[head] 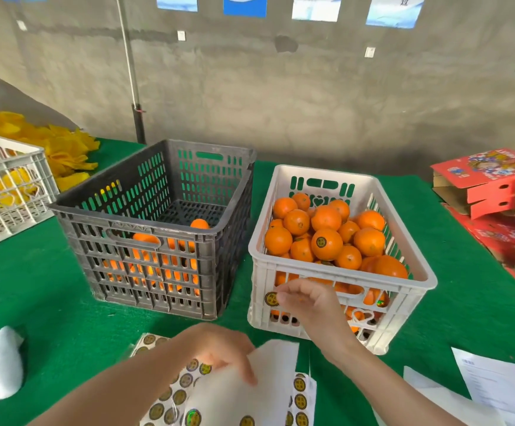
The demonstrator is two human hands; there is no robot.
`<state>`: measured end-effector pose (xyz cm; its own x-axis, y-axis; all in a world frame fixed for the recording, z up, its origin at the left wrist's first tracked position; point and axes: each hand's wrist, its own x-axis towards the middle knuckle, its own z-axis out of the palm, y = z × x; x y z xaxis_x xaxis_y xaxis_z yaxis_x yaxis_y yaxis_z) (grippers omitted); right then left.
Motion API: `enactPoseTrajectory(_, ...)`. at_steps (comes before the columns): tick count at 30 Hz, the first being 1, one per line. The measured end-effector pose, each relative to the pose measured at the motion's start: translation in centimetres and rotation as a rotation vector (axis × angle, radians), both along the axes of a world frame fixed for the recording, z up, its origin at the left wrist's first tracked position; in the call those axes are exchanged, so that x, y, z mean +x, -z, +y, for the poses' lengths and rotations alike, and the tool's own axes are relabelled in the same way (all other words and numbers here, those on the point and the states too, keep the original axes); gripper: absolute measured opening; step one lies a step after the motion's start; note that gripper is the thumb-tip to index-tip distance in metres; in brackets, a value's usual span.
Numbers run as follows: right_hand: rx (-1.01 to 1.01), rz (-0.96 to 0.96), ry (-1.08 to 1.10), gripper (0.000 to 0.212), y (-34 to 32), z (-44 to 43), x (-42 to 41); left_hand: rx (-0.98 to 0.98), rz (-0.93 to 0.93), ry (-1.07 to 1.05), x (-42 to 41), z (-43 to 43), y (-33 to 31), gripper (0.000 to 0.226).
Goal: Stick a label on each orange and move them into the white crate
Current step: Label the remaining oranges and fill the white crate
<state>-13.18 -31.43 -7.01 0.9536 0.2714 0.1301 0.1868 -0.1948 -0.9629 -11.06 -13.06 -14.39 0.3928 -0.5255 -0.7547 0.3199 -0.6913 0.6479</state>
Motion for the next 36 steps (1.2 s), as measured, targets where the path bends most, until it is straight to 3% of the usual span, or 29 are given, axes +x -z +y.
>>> enactPoseTrajectory(3,-0.067,-0.037,0.01,0.017,0.1,1.4,0.7,0.224,-0.352,0.087,0.3,-0.8,0.7,0.073)
enactPoseTrajectory(6,-0.094,-0.123,0.025,0.015,-0.8,3.2,2.1,0.268,-0.643,0.037,0.0,-0.1,0.0,0.088)
enactPoseTrajectory(8,-0.052,-0.202,-0.011,0.02,-1.9,4.5,3.3,0.212,-0.819,-0.052,-0.4,1.4,-2.0,0.068)
enactPoseTrajectory(12,-0.022,-0.427,-0.064,0.027,-4.8,9.0,6.9,-0.109,-1.259,-0.345,-0.8,7.0,-8.3,0.013)
enactPoseTrajectory(14,-0.142,-0.562,-0.044,0.034,-5.9,12.6,9.6,-0.195,-1.417,-0.543,0.3,10.7,-11.4,0.012)
enactPoseTrajectory(16,-0.278,-0.645,-0.017,0.044,-6.5,16.3,12.2,-0.13,-1.465,-0.747,2.8,14.6,-13.5,0.008)
enactPoseTrajectory(19,-0.45,-0.669,-0.02,0.059,-6.0,20.8,15.4,0.217,-1.342,-0.757,8.2,19.6,-14.8,0.013)
enactPoseTrajectory(21,-0.586,-0.656,-0.022,0.065,-4.9,22.4,16.7,0.459,-1.145,-0.458,11.5,21.8,-14.8,0.009)
enactPoseTrajectory(22,-0.649,-0.638,-0.022,0.068,-4.3,22.8,17.1,0.553,-1.029,-0.268,12.9,22.3,-14.5,0.018)
enactPoseTrajectory(25,-0.709,-0.543,-0.016,0.068,-3.1,23.0,18.0,0.634,-0.6,0.047,17.0,22.5,-11.6,0.038)
enactPoseTrajectory(28,-0.709,-0.456,0.009,0.064,-2.9,23.0,18.7,0.681,-0.235,0.145,19.5,21.3,-7.5,0.027)
enactPoseTrajectory(31,-0.689,-0.405,0.002,0.065,-2.6,23.1,18.9,0.809,-0.261,0.278,20.1,20.4,-4.5,0.024)
enactPoseTrajectory(34,-0.689,-0.409,0.019,0.065,-2.6,23.0,19.0,0.807,-0.311,0.371,20.4,19.9,-3.5,0.025)
enactPoseTrajectory(36,-0.647,-0.421,0.055,0.066,-2.7,22.9,19.0,0.733,-0.28,0.31,20.2,20.2,-5.1,0.036)
